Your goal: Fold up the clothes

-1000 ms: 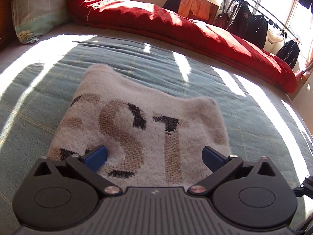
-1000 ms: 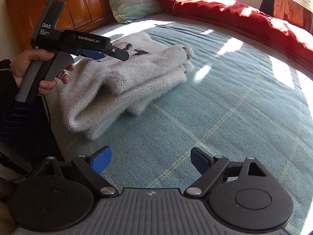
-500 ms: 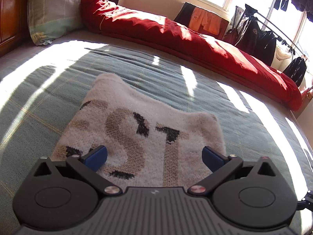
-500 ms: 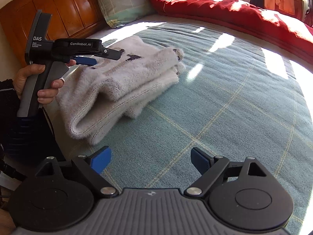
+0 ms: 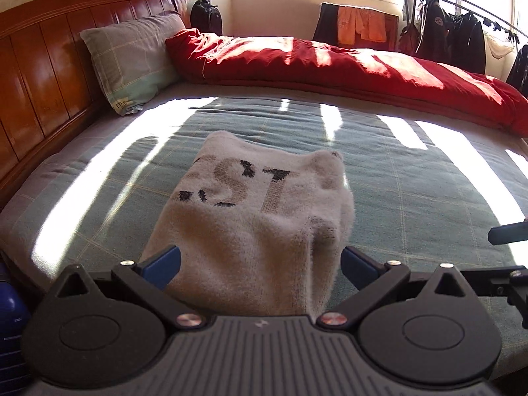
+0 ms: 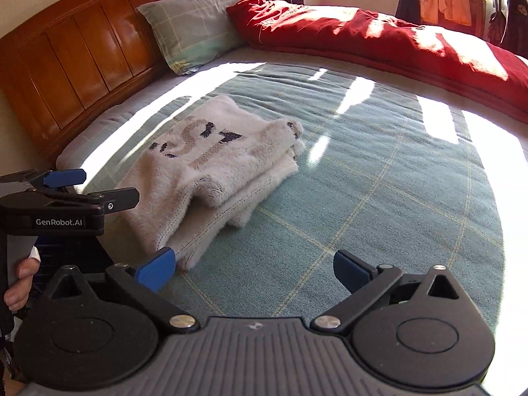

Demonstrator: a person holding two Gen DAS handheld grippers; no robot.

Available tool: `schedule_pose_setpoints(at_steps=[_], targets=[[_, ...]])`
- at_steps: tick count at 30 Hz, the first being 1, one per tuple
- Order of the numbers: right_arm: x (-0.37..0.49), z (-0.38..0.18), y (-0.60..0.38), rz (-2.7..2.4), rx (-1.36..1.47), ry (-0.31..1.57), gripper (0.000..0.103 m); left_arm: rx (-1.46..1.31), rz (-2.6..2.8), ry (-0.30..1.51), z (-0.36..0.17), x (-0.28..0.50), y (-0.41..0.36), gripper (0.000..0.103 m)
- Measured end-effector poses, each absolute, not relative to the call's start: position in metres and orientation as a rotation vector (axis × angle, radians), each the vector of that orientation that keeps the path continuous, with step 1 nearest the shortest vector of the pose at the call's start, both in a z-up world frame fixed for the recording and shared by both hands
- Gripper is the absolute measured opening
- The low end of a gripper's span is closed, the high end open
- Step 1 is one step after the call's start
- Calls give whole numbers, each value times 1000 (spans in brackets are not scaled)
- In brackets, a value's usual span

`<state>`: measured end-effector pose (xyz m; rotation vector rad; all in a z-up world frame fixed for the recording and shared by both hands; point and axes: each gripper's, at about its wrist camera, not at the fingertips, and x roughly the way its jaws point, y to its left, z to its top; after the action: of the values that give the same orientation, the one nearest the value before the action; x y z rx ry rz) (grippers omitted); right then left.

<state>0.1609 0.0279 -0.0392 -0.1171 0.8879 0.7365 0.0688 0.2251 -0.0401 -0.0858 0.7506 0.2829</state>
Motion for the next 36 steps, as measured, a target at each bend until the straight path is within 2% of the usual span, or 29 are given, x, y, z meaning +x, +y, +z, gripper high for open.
schedule_pose_setpoints(at_steps=[7,17,36], targets=[[132,-23,27,739,-125,861,103,-103,306,746,-23,29,203,102],[105,-17,28,740,-140,861,103,-176,372,827,-20,1,204,102],[82,-17,46,768,-196,880,103,-125,438,905,-20,-24,193,102]])
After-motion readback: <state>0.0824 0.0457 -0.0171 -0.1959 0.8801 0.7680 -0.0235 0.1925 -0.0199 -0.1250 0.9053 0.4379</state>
